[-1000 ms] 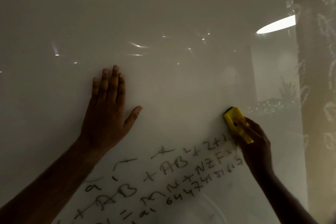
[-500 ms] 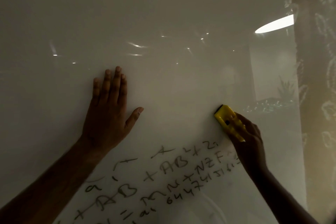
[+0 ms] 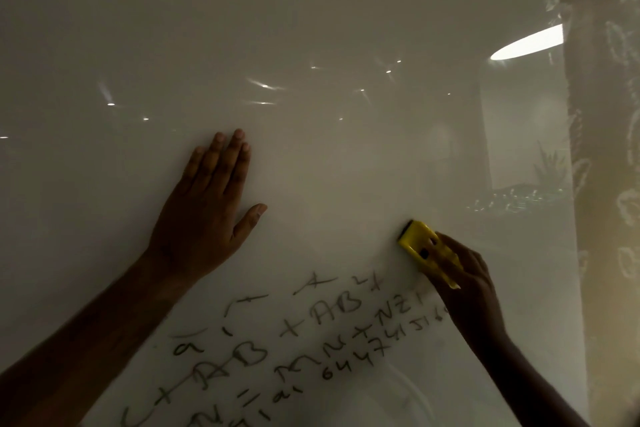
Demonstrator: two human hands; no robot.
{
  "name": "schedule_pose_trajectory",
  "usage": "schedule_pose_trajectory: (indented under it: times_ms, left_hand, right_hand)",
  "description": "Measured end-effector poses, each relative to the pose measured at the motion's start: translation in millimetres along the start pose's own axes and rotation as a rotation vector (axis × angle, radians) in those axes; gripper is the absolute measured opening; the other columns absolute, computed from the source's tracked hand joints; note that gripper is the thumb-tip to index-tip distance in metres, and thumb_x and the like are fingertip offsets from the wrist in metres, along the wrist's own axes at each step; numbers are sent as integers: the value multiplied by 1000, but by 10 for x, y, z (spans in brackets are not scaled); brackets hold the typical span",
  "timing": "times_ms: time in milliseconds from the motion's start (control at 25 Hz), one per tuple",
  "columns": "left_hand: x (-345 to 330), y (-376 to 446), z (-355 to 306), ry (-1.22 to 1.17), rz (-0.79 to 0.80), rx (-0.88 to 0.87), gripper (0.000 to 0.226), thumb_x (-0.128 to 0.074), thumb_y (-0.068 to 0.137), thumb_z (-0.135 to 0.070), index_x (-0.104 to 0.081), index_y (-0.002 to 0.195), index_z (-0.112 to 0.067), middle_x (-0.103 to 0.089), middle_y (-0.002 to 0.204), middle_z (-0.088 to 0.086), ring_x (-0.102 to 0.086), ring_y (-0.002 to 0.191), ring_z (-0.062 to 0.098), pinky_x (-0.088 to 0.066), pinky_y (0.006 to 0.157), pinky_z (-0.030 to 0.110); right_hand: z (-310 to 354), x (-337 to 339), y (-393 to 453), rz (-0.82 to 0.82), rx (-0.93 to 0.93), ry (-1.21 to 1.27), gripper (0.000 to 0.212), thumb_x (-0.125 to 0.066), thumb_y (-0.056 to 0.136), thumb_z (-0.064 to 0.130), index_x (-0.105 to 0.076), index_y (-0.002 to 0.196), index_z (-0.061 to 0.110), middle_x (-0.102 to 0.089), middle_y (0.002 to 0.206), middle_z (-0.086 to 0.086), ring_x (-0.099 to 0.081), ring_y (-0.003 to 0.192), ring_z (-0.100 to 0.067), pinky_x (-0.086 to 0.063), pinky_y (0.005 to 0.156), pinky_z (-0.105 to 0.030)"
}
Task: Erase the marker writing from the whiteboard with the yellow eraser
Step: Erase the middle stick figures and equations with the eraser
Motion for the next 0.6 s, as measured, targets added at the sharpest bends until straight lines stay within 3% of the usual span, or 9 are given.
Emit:
schedule_pose_trajectory:
  times_ms: [80,240,360,600]
  left_hand:
    - [-7,-1,-13,-1,0,15,86,-35,110,-53,-13,171,2,-11,181,21,-13,168,41,-12,137,55]
    - [-7,0,-15,-10,-1,26,85,-35,109,-52,-13,172,1,-10,181,21,-13,168,41,-11,137,54]
    - [-3,-4,-14,-6,-5,24,84,-34,109,-51,-14,172,1,-11,181,21,-14,167,41,-11,137,53]
    - [-21,-5,-17,-12,10,43,84,-35,109,-51,-13,172,1,-10,181,21,-12,168,41,-14,136,56]
  right_hand:
    - [307,-70,189,-22,8,21,39,-66,102,38,-70,137,21,-56,153,-4,-55,128,-32,-53,100,-46]
    - [999,-340,-102,79,240,-19,39,-57,104,42,-70,137,27,-57,152,-4,-55,126,-29,-49,97,-37]
    - [946,-348,-466,150,329,-43,39,-57,104,42,-67,141,31,-57,151,-1,-58,126,-31,-57,93,-44]
    - [789,-210,-36,93,288,-85,38,-62,102,37,-68,139,27,-57,153,-7,-58,124,-36,-53,94,-51]
Point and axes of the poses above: each hand's wrist, its own y-axis towards the middle knuckle, its own x-axis out of the back of the hand, z = x × y, the point moved 10 cm from there along y, towards the middle knuckle
